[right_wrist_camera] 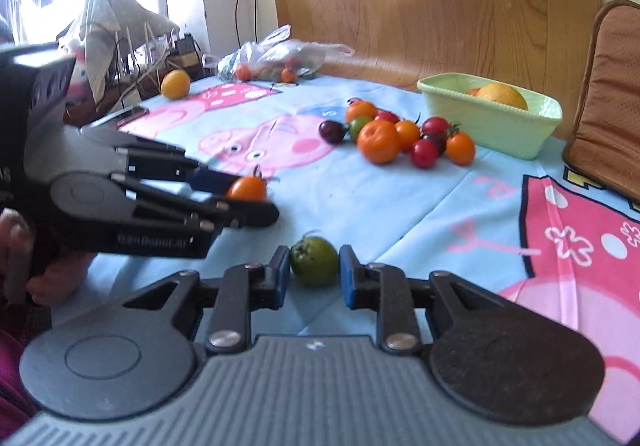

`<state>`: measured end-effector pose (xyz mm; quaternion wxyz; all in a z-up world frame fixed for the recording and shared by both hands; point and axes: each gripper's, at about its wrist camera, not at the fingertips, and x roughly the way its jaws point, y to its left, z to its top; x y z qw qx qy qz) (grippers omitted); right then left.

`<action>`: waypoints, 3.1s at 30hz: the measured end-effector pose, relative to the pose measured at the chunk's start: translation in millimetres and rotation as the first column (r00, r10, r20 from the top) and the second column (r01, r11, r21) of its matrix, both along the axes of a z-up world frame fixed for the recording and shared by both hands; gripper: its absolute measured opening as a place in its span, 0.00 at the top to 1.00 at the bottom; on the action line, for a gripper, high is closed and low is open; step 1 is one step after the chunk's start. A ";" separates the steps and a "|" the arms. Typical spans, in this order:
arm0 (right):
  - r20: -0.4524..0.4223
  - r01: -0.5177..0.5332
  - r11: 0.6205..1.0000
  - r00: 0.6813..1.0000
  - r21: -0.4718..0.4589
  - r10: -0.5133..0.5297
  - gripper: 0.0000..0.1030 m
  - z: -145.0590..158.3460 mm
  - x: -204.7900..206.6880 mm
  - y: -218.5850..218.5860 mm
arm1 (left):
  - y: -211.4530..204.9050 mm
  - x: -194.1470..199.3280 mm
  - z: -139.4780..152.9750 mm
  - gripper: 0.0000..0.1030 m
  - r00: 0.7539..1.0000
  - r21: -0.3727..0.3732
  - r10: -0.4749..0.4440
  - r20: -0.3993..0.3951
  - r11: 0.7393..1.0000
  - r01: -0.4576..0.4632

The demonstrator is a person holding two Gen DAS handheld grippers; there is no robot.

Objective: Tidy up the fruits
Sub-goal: 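Grasp a green cherry tomato with the right tool while the left tool grasps an orange tomato, then hold the orange and green tomatoes in both tools above the cloth, then carry the orange and green tomatoes into the green basket and open both tools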

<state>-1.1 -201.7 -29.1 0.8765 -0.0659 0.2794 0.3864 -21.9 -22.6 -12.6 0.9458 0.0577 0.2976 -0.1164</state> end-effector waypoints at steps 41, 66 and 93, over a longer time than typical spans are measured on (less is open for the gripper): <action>0.056 0.033 0.999 0.998 -0.040 -0.030 0.54 -4.2 -16.2 10.2 | 3.7 -3.1 -2.4 0.57 0.999 -0.006 0.034 0.001 0.999 -0.034; 0.061 0.046 0.998 0.997 -0.048 -0.043 0.48 -4.8 -18.9 8.9 | 5.1 -1.1 -3.0 0.51 1.000 -0.020 0.019 -0.006 1.000 -0.019; 0.054 0.200 0.980 0.979 -0.023 -0.198 0.69 -4.4 -7.8 0.3 | 7.8 0.3 -1.9 0.58 0.999 -0.044 0.032 -0.010 0.999 -0.032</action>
